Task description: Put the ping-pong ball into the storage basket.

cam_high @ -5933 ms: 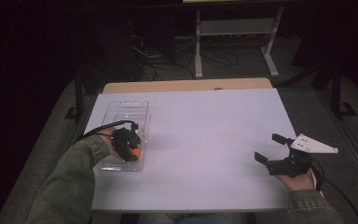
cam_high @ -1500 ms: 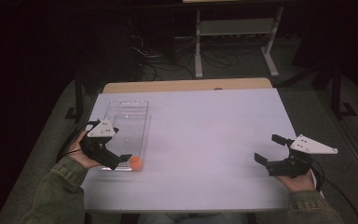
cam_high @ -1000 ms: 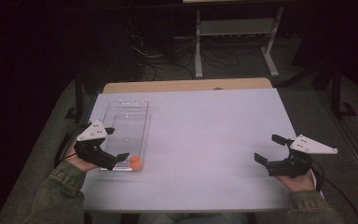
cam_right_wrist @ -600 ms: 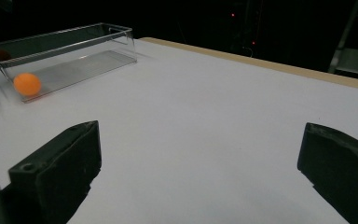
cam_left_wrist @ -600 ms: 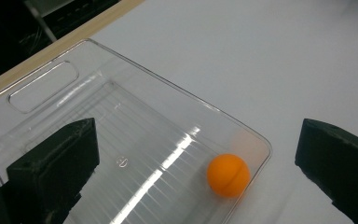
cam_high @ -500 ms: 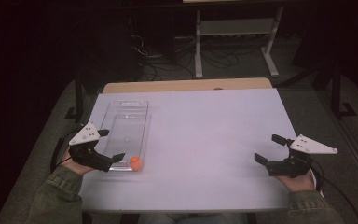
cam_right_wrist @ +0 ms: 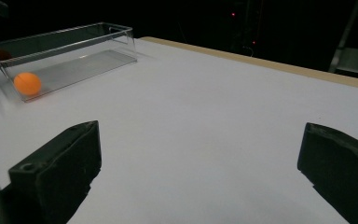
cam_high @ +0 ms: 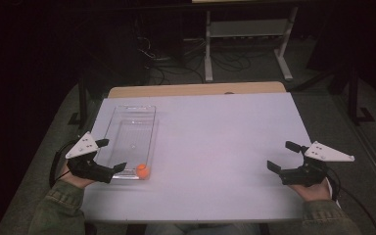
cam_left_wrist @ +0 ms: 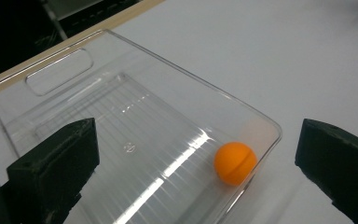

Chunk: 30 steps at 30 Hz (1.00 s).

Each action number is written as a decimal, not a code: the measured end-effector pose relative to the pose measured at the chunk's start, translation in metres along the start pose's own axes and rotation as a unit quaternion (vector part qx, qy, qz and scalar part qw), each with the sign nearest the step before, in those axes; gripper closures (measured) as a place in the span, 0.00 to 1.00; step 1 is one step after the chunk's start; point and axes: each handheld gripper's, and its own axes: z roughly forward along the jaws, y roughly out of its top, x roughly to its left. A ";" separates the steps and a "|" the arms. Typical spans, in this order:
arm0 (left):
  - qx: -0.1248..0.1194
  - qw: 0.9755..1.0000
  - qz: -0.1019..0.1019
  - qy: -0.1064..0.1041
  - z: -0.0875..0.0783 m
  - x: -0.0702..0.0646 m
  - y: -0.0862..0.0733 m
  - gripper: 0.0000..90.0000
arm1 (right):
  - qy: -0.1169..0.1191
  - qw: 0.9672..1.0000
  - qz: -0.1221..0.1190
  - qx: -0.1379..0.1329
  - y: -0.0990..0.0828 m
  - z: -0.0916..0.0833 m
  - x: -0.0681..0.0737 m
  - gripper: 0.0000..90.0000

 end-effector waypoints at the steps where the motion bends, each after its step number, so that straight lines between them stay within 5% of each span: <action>1: -0.004 1.000 -0.002 0.003 -0.001 0.001 -0.002 0.00 | 0.000 1.000 0.000 0.000 0.000 0.000 0.000 0.00; 13: -0.047 0.998 -0.035 0.019 -0.009 0.005 -0.021 0.00 | -0.001 1.000 0.001 0.001 0.000 0.000 0.000 0.00; 30: -0.096 0.992 -0.073 0.046 -0.014 0.008 -0.049 0.00 | -0.002 1.000 -0.001 0.000 0.000 0.000 0.000 0.00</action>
